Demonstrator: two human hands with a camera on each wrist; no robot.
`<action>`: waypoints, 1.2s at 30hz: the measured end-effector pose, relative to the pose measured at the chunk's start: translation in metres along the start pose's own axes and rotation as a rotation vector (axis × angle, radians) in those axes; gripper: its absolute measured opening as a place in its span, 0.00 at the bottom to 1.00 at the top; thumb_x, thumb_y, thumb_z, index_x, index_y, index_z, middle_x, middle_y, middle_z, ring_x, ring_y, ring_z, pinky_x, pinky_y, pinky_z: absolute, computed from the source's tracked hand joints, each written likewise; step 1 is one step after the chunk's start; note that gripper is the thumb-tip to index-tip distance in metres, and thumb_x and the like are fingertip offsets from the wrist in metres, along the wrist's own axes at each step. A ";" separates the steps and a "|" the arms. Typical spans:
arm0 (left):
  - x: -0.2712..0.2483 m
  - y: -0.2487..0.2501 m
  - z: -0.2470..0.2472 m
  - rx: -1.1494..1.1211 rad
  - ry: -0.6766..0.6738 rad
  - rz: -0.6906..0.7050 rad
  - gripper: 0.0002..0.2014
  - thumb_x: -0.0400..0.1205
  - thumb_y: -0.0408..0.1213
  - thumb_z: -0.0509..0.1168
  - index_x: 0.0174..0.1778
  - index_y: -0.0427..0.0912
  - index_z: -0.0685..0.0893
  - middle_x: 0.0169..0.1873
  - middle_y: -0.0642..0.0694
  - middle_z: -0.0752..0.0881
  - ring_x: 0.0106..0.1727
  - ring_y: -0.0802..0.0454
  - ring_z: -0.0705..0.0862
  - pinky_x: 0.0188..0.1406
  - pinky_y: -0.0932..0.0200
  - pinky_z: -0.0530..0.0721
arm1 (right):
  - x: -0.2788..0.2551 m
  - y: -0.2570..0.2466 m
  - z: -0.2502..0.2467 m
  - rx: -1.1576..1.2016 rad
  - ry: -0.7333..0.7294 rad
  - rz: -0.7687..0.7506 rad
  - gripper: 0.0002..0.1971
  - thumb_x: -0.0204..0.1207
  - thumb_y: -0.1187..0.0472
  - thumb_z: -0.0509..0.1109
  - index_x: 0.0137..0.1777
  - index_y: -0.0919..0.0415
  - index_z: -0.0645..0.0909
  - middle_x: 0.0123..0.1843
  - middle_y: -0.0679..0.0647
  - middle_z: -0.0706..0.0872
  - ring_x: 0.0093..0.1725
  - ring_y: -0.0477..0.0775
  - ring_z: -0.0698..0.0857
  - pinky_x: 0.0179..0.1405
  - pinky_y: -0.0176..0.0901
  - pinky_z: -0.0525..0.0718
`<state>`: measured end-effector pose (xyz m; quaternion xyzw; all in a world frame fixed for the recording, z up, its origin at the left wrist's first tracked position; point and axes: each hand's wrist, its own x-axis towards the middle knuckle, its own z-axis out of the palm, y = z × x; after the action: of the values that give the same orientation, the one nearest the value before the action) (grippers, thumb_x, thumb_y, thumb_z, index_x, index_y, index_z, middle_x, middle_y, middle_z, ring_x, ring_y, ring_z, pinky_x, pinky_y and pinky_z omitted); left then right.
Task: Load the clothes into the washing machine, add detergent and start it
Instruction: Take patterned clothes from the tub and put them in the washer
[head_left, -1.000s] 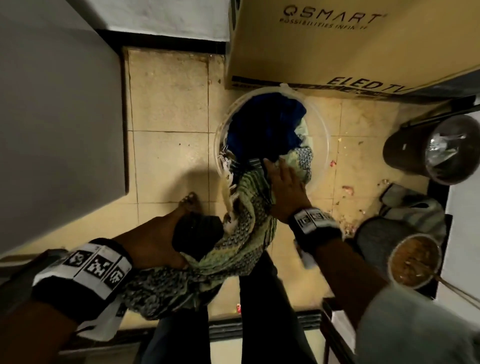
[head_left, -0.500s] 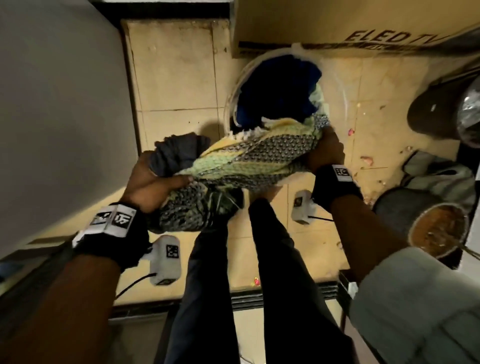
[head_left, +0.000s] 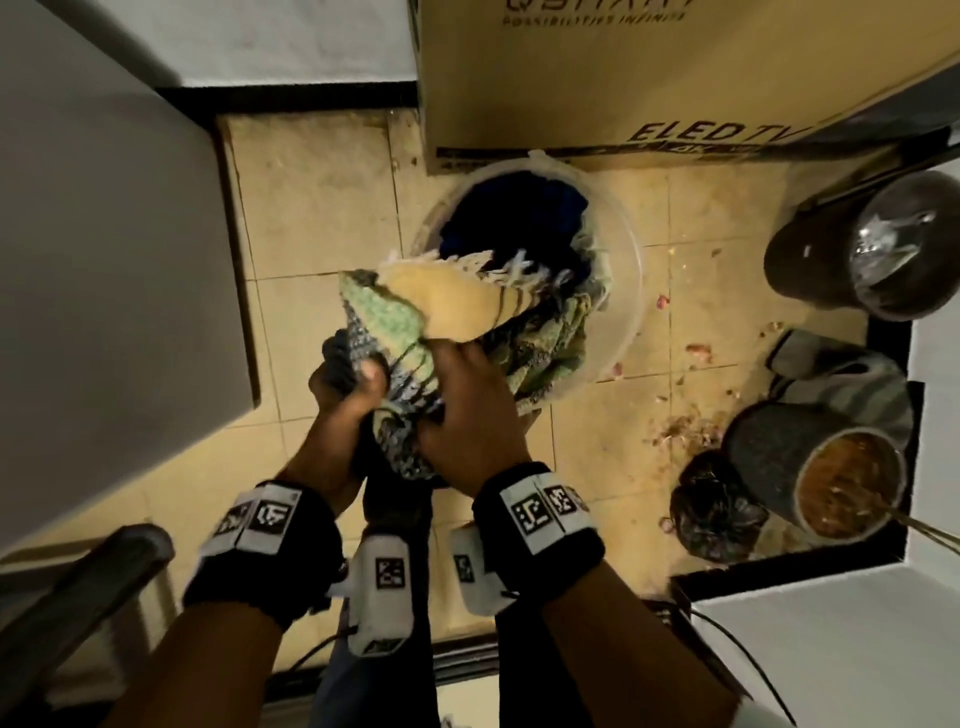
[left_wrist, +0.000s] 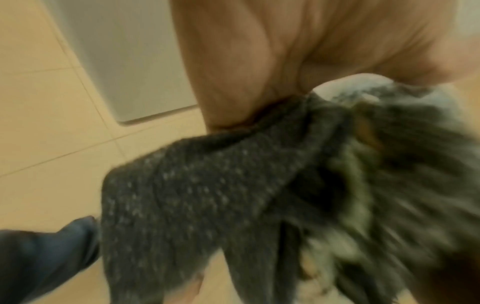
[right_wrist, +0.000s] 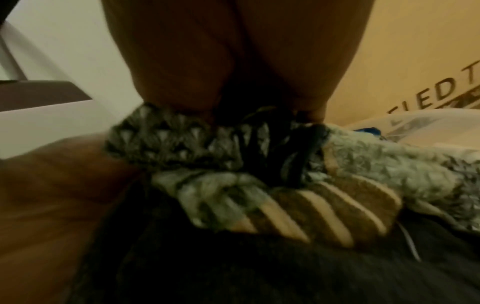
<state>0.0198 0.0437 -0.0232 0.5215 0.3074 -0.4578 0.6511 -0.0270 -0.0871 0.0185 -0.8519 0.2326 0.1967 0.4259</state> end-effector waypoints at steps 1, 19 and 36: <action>-0.004 -0.006 0.001 0.013 -0.016 -0.026 0.56 0.58 0.64 0.80 0.81 0.50 0.63 0.73 0.45 0.77 0.70 0.43 0.80 0.65 0.39 0.81 | -0.002 0.001 0.002 -0.049 -0.052 -0.050 0.31 0.62 0.51 0.62 0.68 0.57 0.75 0.62 0.60 0.78 0.59 0.70 0.77 0.55 0.58 0.79; -0.027 0.025 0.002 0.223 0.305 0.159 0.18 0.79 0.31 0.67 0.61 0.54 0.74 0.45 0.45 0.81 0.43 0.43 0.84 0.39 0.50 0.83 | 0.033 0.107 -0.023 -0.051 0.144 0.305 0.29 0.70 0.68 0.68 0.73 0.56 0.74 0.74 0.62 0.73 0.72 0.67 0.72 0.67 0.55 0.73; -0.048 0.046 -0.046 0.100 0.117 -0.090 0.25 0.79 0.49 0.52 0.46 0.38 0.92 0.39 0.34 0.87 0.33 0.39 0.82 0.35 0.53 0.76 | 0.053 0.132 -0.057 0.197 0.244 0.574 0.19 0.74 0.58 0.73 0.63 0.64 0.81 0.63 0.68 0.85 0.62 0.68 0.83 0.60 0.55 0.81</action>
<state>0.0466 0.1032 0.0252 0.5648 0.3448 -0.4704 0.5838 -0.0501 -0.2155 -0.0619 -0.7235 0.5303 0.1818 0.4027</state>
